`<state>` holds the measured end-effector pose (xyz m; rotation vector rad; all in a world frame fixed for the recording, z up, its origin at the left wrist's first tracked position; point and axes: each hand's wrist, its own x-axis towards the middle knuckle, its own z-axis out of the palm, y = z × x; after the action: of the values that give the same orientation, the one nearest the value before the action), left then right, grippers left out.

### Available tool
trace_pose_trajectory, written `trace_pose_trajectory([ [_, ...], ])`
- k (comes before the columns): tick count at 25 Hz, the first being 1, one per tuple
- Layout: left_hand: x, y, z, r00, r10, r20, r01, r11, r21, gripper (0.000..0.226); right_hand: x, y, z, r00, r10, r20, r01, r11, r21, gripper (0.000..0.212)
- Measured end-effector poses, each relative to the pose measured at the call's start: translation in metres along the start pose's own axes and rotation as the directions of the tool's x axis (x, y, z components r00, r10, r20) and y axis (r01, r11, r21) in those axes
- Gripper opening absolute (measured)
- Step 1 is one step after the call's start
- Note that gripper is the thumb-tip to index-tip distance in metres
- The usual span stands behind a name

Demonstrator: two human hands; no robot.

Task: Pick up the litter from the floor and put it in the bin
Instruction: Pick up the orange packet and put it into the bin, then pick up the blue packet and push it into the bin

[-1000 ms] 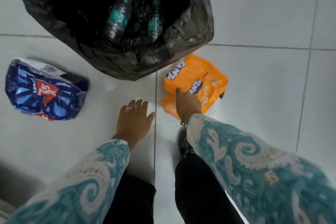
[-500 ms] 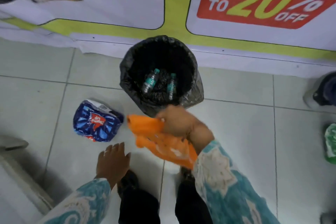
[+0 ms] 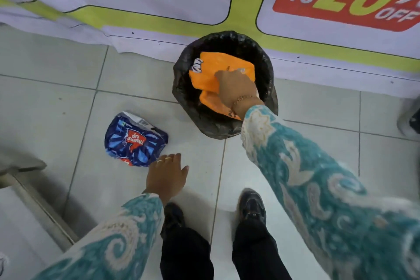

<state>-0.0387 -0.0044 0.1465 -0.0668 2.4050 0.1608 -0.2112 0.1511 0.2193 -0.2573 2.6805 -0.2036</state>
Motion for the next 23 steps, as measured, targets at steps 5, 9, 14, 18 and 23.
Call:
trace_pose_trajectory([
  [5,-0.012,-0.049,0.016,0.999,-0.007,0.038,0.008,0.999,-0.033,0.051,-0.016,-0.023,0.045,0.825,-0.071,-0.561,0.108,0.994,0.033,0.041],
  [9,0.007,-0.103,0.029,0.998,-0.06,0.033,0.059,0.998,0.035,0.049,-0.056,-0.096,0.113,0.757,-0.101,-0.646,0.345,0.901,0.263,0.032],
  [14,0.072,-0.157,0.084,0.993,-0.115,0.022,0.113,0.99,0.085,0.053,-0.043,-0.113,0.267,0.984,0.079,0.161,-0.141,0.896,0.421,0.047],
  [18,0.121,-0.137,0.136,0.992,-0.128,0.009,0.128,0.992,0.016,0.069,-0.015,-0.086,0.327,0.952,0.075,0.296,-0.1,0.993,0.069,0.057],
  [23,0.155,-0.123,0.171,0.92,-0.384,-0.082,0.382,0.923,-0.033,0.058,0.0,-0.07,0.352,0.952,-0.038,0.304,0.029,0.999,0.034,0.054],
])
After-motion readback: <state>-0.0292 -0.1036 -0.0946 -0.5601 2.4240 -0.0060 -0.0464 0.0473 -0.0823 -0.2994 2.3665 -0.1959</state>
